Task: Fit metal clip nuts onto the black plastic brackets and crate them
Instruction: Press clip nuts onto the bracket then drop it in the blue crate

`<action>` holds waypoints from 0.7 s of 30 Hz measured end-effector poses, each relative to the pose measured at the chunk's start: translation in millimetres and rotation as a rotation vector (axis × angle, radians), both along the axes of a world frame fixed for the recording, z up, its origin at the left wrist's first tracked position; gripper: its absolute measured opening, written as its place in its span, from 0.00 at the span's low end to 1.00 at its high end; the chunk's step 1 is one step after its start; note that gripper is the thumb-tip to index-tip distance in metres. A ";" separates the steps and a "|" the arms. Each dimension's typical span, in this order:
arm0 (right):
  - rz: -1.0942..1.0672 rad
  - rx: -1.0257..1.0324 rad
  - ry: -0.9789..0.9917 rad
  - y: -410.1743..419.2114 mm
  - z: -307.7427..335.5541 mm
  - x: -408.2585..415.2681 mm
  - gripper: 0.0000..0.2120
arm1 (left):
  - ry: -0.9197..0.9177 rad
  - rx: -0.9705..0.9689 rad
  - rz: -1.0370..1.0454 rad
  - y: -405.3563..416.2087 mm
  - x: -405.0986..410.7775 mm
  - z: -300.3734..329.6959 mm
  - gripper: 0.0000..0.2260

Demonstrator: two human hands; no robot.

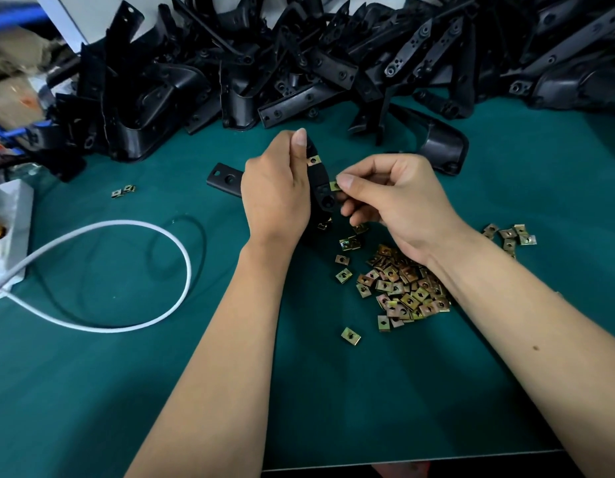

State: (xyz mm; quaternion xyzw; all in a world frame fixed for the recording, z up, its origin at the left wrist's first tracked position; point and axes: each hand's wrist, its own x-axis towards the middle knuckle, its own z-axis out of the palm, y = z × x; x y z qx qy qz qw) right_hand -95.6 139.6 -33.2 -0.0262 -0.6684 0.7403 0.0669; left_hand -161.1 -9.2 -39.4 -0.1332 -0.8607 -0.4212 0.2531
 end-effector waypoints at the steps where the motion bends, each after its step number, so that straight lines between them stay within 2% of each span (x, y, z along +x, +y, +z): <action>1: 0.001 0.001 0.004 0.0 0.0 0.1 0.03 | 0.002 -0.001 -0.002 0.2 0.4 0.3 0.18; 7: 0.003 0.051 0.026 -1.3 -0.8 0.0 0.00 | 0.013 -0.050 -0.016 1.4 3.2 1.2 0.17; 13: 0.004 0.140 0.075 -0.5 -3.1 -0.5 0.10 | 0.017 -0.099 0.020 6.9 7.3 2.5 0.16; 16: -0.015 0.148 0.015 1.1 -5.5 -2.5 0.11 | 0.021 -0.125 0.065 9.4 8.3 3.0 0.16; 19: -0.030 0.159 -0.079 2.2 -8.0 -4.6 0.03 | 0.017 -0.170 0.132 10.9 8.5 3.9 0.17; 21: -0.021 0.175 -0.090 2.0 -8.9 -4.4 0.06 | 0.016 -0.183 0.148 12.1 8.7 4.1 0.17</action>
